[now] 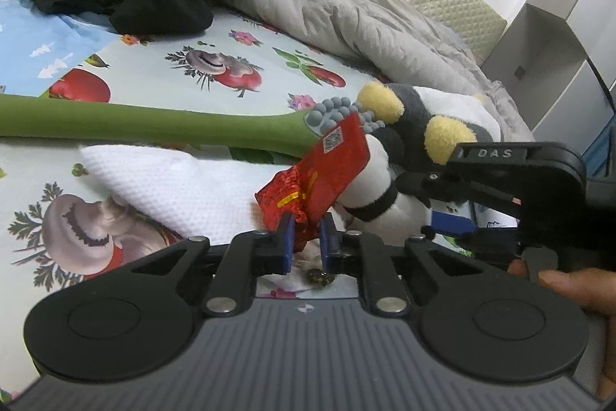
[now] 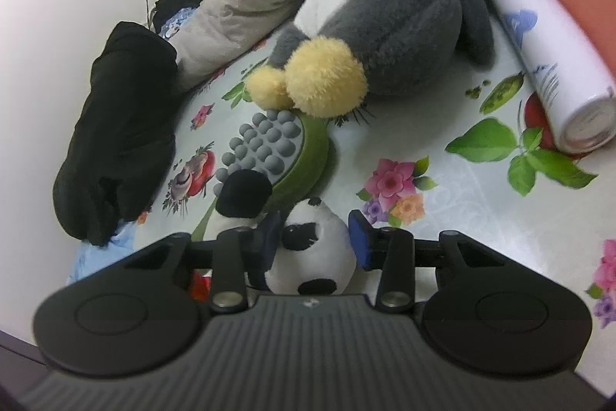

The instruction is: Organize soft objects

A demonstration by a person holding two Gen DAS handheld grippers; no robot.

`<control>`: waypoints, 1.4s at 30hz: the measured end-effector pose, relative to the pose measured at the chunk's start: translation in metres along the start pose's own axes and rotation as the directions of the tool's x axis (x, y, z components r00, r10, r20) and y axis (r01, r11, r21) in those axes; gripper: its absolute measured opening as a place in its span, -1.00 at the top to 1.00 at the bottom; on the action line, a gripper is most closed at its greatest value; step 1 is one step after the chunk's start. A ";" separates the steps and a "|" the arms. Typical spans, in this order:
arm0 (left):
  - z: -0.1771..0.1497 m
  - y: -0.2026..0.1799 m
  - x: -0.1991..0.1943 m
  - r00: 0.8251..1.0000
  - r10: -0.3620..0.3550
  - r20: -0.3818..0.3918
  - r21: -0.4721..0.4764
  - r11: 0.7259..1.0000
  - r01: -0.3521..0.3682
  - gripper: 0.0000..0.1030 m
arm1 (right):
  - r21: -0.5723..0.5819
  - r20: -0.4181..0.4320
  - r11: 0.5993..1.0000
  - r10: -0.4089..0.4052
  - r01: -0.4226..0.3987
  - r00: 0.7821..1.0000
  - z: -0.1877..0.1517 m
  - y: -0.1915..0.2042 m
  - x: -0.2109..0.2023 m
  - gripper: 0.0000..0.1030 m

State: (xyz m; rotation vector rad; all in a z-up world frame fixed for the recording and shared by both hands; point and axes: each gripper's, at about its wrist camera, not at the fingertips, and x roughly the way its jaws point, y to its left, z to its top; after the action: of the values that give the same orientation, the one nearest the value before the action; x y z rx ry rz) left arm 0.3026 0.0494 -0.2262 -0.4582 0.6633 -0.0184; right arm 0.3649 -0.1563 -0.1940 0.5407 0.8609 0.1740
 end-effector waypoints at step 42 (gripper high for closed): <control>-0.013 0.001 -0.018 0.976 0.067 -0.207 -0.072 0.994 -0.083 -0.53 | -0.388 0.155 0.895 -0.172 0.220 0.973 -0.111 -0.004 -0.140 0.19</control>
State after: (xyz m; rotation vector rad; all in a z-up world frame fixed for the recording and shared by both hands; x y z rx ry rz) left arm 0.2805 0.0479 -0.2253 -0.5127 0.8857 0.0335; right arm 0.1900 -0.1671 -0.1605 0.0730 0.7334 0.1278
